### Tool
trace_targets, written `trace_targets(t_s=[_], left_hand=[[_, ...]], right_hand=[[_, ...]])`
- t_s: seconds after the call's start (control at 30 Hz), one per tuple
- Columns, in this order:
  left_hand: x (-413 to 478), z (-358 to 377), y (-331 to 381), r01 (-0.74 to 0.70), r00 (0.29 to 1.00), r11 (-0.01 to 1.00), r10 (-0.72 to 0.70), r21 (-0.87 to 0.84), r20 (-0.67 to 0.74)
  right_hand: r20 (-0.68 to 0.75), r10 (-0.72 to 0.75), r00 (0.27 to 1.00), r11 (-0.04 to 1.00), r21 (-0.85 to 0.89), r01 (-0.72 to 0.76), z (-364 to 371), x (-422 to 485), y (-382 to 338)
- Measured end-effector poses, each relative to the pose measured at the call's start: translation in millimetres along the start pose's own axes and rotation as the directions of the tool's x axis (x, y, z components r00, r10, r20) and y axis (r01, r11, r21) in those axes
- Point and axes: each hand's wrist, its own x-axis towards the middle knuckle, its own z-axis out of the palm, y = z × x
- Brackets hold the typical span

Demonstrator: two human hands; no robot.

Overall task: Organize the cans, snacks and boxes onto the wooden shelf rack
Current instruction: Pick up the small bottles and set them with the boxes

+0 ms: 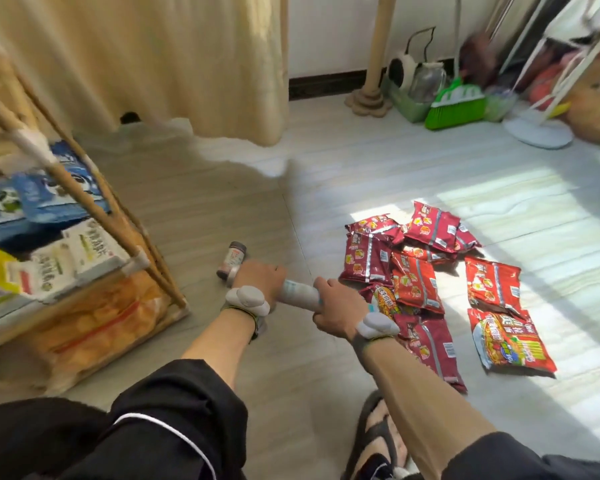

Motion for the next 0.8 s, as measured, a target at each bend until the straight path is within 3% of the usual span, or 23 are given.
trace_targets(t_s=[0.13,0.23,0.33,0.4,0.5,0.57,0.7,0.8], left_hand=[[-63,-33,-52,0.113,0.993,0.972,-0.104,-0.208,0.056],[-127,-50,-96,0.184,0.98,0.91,-0.141,-0.373,0.139],[-159,-59,-121,0.281,0.955,0.886,-0.221,-0.37,0.197],[-176,-60,-130,0.299,0.954,0.908,-0.28,-0.294,0.106],[-232,-53,-167,0.352,0.905,0.918,-0.383,-0.182,-0.183],[-251,-55,-185,0.376,0.887,0.915,-0.401,-0.149,-0.228],[-294,-51,-215,0.476,0.847,0.837,-0.519,-0.269,-0.115],[-318,-47,-238,0.542,0.821,0.734,-0.566,-0.41,0.072]], right_hand=[[-0.15,-0.062,0.987,0.996,-0.074,0.051,-40,-12,-66],[-0.203,-0.245,0.948,0.96,-0.184,0.209,-62,-32,-120],[-0.186,-0.343,0.921,0.931,-0.2,0.306,-77,-38,-153],[-0.146,-0.358,0.922,0.929,-0.157,0.336,-85,-41,-171],[-0.107,-0.432,0.895,0.901,-0.092,0.424,-106,-56,-229],[-0.072,-0.473,0.878,0.881,-0.012,0.474,-116,-57,-252],[-0.054,-0.608,0.792,0.792,-0.114,0.6,-119,-60,-296],[-0.102,-0.705,0.702,0.703,-0.238,0.671,-110,-58,-328]])
